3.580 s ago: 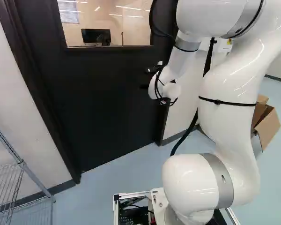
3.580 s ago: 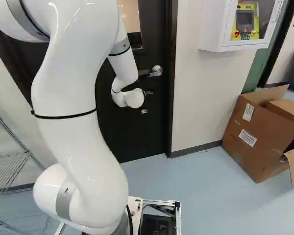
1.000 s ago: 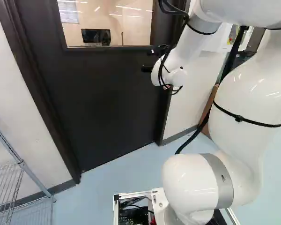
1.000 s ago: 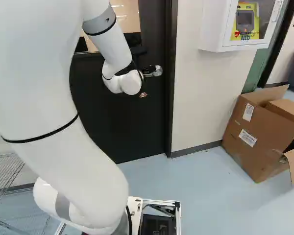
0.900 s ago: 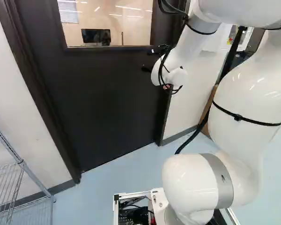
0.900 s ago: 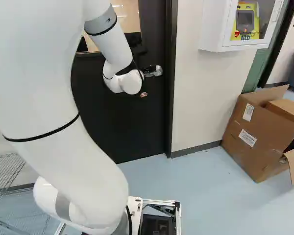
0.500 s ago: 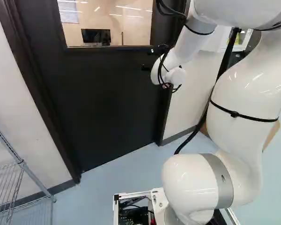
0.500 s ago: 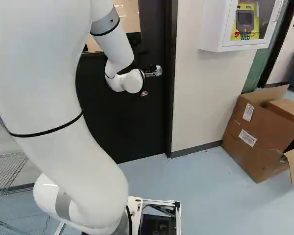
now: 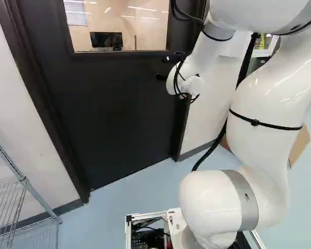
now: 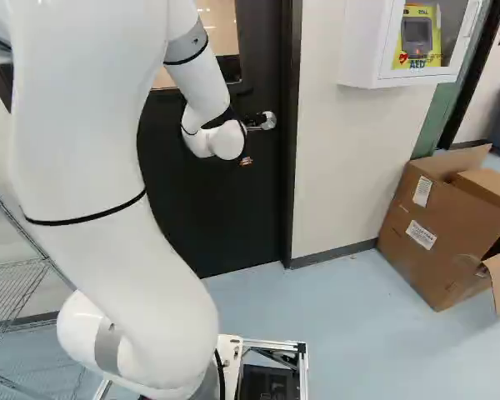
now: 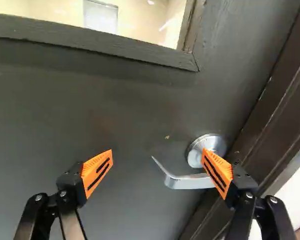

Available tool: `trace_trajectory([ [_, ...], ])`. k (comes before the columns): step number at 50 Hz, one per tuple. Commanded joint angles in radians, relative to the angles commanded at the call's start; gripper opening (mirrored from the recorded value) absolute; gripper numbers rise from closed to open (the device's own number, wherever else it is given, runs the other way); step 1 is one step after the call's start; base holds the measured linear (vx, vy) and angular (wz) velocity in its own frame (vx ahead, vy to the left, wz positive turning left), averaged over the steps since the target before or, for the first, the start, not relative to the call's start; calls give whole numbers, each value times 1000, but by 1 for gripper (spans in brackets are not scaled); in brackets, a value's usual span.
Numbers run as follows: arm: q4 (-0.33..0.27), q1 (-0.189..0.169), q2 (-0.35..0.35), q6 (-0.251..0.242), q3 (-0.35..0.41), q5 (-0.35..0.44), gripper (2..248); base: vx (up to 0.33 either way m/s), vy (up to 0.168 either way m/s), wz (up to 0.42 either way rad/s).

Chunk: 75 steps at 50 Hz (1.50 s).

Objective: Open the door and move inside

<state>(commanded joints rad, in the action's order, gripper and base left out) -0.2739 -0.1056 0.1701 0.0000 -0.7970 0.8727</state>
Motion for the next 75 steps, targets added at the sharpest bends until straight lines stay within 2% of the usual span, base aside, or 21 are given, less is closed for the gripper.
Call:
trace_trajectory([
  [50, 0, -7, 107, 0, -4, 0, 247, 0, 0, 0],
  [75, 0, -25, 196, 0, -48, 0, 247, 0, 0, 0],
])
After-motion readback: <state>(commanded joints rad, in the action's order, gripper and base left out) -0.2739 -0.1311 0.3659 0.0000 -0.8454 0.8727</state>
